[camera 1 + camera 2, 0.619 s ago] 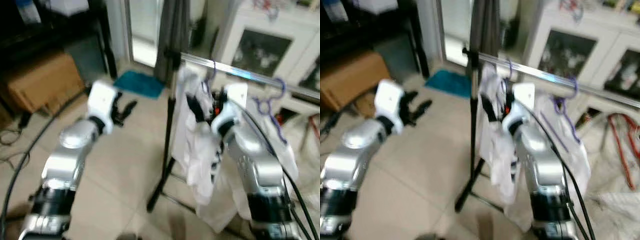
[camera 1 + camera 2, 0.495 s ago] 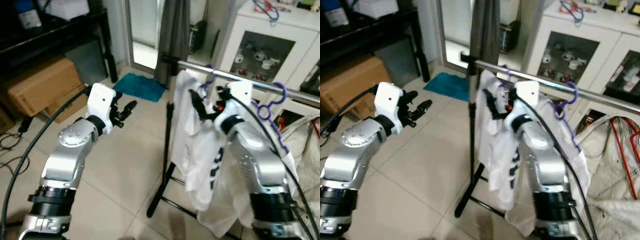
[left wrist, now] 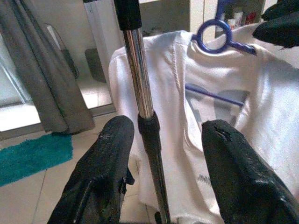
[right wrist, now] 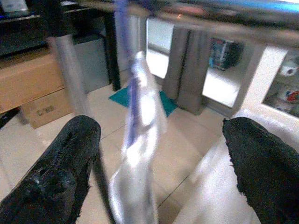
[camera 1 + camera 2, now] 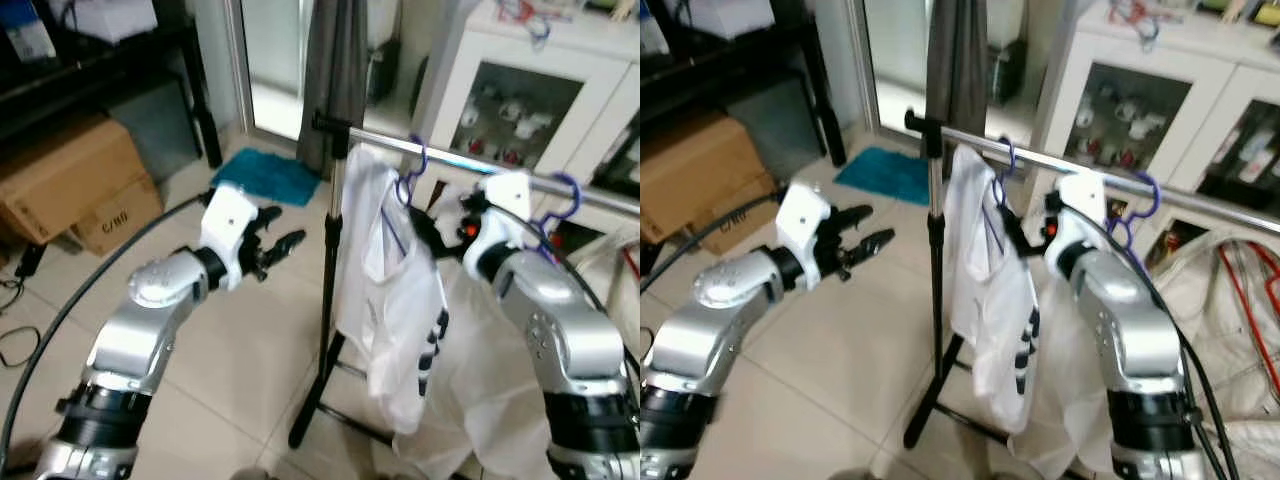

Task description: Hang hanger

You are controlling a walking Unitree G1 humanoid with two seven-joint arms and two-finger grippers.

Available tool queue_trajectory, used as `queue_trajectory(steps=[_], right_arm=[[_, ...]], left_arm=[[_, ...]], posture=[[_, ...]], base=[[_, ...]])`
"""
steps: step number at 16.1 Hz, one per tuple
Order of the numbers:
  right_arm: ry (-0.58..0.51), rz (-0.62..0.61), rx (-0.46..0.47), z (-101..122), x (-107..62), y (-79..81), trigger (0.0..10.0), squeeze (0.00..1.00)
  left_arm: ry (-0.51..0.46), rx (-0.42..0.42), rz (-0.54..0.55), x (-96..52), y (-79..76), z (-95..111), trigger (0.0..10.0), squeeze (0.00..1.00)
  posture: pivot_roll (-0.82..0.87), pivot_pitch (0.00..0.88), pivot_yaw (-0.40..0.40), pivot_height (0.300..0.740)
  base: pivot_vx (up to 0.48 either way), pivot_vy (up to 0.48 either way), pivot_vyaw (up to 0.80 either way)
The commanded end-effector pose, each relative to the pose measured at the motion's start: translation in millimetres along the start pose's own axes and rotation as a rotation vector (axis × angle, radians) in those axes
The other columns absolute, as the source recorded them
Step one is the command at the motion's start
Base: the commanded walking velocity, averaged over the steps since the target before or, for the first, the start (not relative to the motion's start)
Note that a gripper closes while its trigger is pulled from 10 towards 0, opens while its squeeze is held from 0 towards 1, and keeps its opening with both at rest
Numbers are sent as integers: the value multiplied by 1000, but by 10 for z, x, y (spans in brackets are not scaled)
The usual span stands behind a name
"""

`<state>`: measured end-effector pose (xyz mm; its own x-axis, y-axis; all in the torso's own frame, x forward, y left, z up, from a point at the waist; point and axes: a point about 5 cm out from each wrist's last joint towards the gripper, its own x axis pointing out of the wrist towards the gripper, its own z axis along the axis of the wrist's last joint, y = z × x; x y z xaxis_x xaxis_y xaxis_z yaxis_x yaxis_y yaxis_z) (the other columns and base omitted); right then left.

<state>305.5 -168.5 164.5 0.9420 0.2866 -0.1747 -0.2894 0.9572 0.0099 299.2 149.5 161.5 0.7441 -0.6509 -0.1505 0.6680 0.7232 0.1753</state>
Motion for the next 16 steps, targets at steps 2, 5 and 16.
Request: queue_trajectory(steps=[2, 5, 16], right_arm=[[32, -12, 19, 57, 63, 26, 10000, 1000], [34, -1, 57, 110, 181, 76, 10000, 0], [49, -47, 161, 284, 793, 109, 10000, 0]], left_arm=[[9, -5, -75, -39, -49, 13, 10000, 0], [45, 6, -145, -68, -86, -27, 10000, 0], [43, 23, -175, -10, -80, 13, 10000, 0]], posture=[[127, 0, -11, 740], [127, 0, -9, 740], [127, 0, -2, 740]], base=[[0, 0, 0], [0, 0, 0], [0, 0, 0]])
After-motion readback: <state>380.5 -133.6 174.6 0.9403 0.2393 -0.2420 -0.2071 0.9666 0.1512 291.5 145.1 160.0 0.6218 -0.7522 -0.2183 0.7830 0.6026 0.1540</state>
